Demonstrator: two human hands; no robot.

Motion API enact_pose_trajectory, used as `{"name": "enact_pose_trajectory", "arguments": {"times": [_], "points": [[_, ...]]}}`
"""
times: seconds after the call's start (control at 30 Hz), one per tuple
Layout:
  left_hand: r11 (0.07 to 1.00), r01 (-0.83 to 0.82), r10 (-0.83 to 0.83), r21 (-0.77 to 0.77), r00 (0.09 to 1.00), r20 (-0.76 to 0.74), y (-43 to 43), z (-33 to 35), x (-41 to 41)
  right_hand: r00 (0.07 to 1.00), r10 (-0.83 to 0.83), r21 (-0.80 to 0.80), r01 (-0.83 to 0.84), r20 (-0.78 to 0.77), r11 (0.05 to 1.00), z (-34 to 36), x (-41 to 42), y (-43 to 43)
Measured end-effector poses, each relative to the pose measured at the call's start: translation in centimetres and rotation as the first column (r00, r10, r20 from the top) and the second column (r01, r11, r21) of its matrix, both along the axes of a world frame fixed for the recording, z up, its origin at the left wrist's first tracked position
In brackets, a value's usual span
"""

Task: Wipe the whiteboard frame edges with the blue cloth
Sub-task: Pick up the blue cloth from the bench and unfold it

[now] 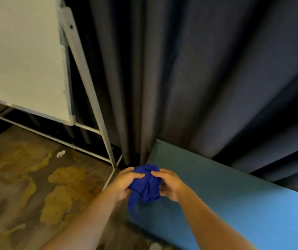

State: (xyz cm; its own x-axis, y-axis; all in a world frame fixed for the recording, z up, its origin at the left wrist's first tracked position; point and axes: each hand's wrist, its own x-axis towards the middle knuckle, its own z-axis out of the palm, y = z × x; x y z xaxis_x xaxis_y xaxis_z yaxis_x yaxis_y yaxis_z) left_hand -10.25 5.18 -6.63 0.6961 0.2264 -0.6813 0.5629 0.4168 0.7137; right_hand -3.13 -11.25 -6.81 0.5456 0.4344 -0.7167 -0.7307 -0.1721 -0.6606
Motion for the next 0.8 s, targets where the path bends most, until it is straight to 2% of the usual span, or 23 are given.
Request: {"name": "enact_pose_trajectory", "arguments": {"times": [0.13,0.27,0.37,0.47,0.57,0.7,0.8], "points": [[0.986,-0.145,0.159,-0.077,0.956,0.245,6.8,7.3,1.6,0.989,-0.008,0.213,-0.024,0.149,0.977,7.1,2.1,8.3],[0.971,-0.215,0.239,-0.105,0.879,0.412,14.4,13.0,0.6,0.918,-0.047,0.187,-0.03,0.395,0.982,13.6,2.2,16.6],[0.961,-0.267,0.263,-0.066,0.824,0.502,20.6,16.3,-1.0,0.864,-0.126,0.247,0.002,0.488,0.969,17.1,1.3,22.5],[0.948,-0.317,0.265,-0.004,0.786,0.559,26.0,18.7,-2.5,0.831,-0.2,0.332,0.02,0.519,0.943,19.0,-0.3,27.4],[0.938,-0.339,0.243,0.073,0.792,0.56,30.0,20.5,-3.8,0.835,-0.225,0.376,0.024,0.502,0.926,20.3,-1.8,31.0],[0.915,-0.305,0.125,0.263,0.836,0.535,34.8,22.9,-3.9,0.792,-0.189,0.302,0.007,0.581,0.953,22.4,-1.4,35.1],[0.877,-0.324,0.086,0.355,0.832,0.547,38.2,25.6,-1.9,0.719,-0.108,0.208,-0.051,0.686,0.977,24.9,0.2,37.9]]}}
